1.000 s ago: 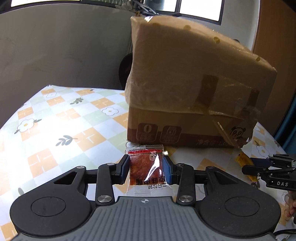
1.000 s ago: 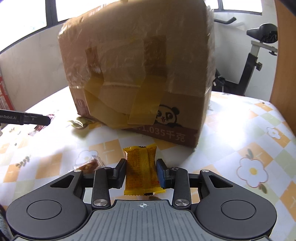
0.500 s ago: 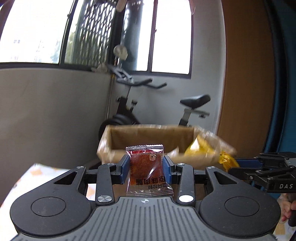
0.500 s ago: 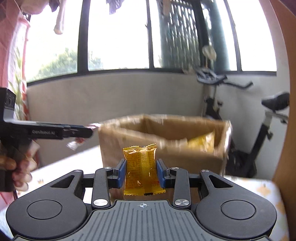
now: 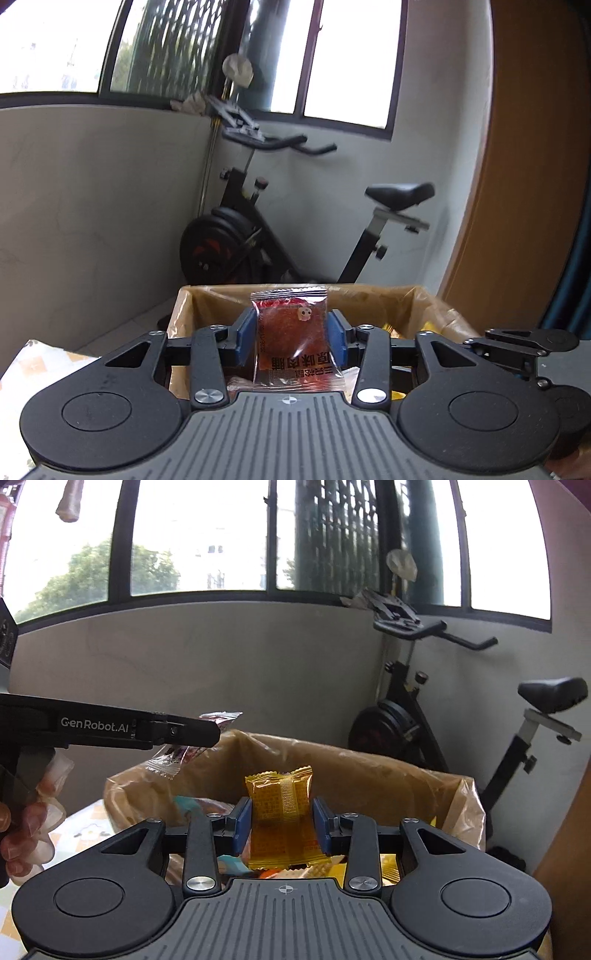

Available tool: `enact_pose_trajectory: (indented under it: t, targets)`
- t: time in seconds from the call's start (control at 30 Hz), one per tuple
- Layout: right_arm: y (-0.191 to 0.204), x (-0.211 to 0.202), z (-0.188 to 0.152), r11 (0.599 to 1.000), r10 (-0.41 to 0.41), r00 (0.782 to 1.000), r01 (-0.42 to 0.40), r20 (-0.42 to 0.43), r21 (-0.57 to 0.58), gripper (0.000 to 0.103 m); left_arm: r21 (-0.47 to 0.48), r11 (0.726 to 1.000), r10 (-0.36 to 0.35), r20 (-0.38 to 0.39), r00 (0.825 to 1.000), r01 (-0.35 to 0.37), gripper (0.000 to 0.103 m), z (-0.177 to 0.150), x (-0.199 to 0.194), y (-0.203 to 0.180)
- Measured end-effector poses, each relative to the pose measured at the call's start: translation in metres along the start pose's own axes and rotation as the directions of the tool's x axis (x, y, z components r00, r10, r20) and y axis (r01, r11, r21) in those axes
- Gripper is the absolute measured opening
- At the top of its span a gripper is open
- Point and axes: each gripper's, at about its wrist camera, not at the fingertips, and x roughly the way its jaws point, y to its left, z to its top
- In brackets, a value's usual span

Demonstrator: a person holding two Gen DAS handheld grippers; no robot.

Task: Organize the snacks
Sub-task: 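Open both tools to drop the red packet and yellow snack into the box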

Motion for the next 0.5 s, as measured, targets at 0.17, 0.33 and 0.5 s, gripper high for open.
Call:
enact_pose_trajectory:
  t: [0.17, 0.33, 0.5]
  targets:
    - [0.006, -0.002, -0.011, 1.000, 0.006, 1.000, -0.006, 0.005, 0.005, 0.041, -0.002, 0.999, 0.049, -0.003, 0.999, -0.049, 0.058, -0.013, -0.004, 0.016]
    - [0.010, -0.029, -0.016, 1.000, 0.003, 0.998, -0.004, 0.055, 0.017, 0.041, 0.004, 0.998, 0.060, 0.019, 0.998, -0.060, 0.058, -0.018, -0.029, 0.028]
    - [0.016, -0.056, -0.022, 0.996, 0.004, 0.992, -0.015, 0.126, 0.084, 0.041, -0.001, 0.997, 0.077, 0.045, 0.996, -0.077, 0.060, -0.018, -0.059, 0.036]
